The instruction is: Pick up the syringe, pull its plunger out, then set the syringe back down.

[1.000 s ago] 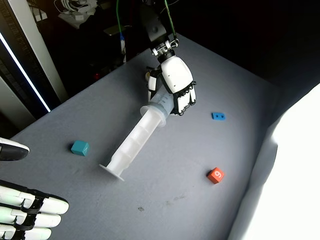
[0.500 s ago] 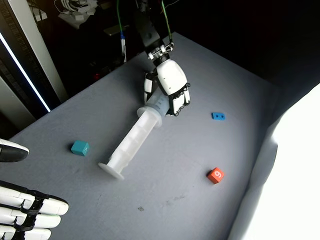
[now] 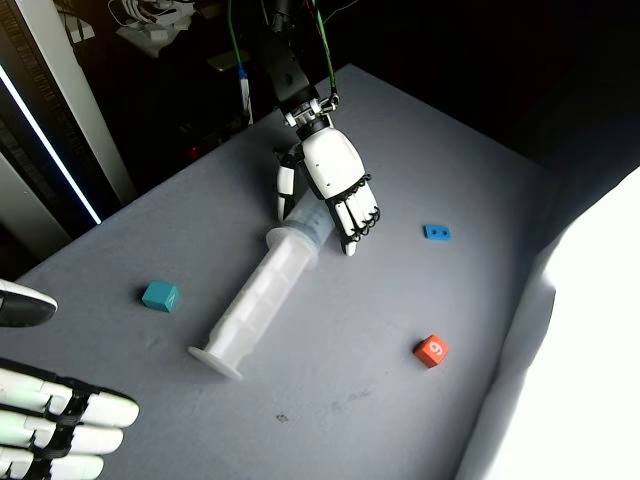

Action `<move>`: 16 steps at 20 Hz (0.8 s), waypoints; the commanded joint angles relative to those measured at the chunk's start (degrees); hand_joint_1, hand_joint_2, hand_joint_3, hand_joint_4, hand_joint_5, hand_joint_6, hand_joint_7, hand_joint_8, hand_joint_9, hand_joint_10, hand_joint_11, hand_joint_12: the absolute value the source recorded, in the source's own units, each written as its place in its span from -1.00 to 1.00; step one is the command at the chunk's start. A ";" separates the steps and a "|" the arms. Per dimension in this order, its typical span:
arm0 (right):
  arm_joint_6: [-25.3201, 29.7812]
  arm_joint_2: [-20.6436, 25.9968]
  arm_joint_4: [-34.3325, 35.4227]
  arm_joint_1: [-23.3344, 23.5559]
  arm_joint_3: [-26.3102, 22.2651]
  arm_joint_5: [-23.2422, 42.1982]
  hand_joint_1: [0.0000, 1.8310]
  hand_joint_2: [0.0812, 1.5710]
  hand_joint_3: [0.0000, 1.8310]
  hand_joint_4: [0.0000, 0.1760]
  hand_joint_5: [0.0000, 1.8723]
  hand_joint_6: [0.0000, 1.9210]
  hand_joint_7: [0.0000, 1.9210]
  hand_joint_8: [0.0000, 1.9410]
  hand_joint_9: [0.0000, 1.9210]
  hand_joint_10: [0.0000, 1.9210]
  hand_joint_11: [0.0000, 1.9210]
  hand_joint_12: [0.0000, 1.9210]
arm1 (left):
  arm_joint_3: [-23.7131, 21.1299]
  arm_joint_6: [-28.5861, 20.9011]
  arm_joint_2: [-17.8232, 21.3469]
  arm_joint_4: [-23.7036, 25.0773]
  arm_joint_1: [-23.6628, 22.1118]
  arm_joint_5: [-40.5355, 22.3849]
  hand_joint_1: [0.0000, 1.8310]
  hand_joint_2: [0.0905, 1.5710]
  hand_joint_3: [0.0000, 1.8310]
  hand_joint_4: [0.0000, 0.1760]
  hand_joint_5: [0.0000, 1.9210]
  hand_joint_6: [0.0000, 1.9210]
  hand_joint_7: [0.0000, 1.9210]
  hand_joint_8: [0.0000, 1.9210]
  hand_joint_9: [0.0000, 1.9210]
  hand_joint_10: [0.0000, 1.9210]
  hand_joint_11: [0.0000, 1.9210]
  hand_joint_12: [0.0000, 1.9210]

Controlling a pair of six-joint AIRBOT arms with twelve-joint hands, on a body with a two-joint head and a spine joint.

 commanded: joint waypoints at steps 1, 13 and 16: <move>0.09 0.33 -0.33 0.33 -0.04 6.29 0.00 0.33 -1.00 -1.00 -0.83 -1.00 -0.77 -1.00 -0.76 -0.99 -1.00 -0.38 | -0.08 -0.18 -0.25 2.63 -0.21 -3.43 0.03 -0.01 -1.00 -1.00 -1.00 -0.15 -1.00 0.05 -1.00 0.14 -1.00 0.07; 0.09 0.33 -0.33 0.32 -0.05 6.30 0.02 0.31 -1.00 -1.00 -0.85 -1.00 -0.77 -1.00 -0.77 -1.00 -1.00 -0.38 | -1.98 10.10 2.35 -0.41 -9.56 -0.41 0.00 0.07 -0.99 -1.00 -1.00 -0.25 -1.00 0.02 -1.00 0.05 -1.00 -0.08; 0.09 0.30 -0.33 0.32 -0.15 6.43 -0.02 0.33 -1.00 -1.00 -0.86 -1.00 -0.77 -1.00 -0.76 -0.99 -1.00 -0.38 | -2.54 15.53 3.52 -2.53 -14.26 3.57 -0.04 0.07 -0.99 -1.00 -1.00 -0.19 -1.00 0.08 -1.00 0.14 -1.00 0.03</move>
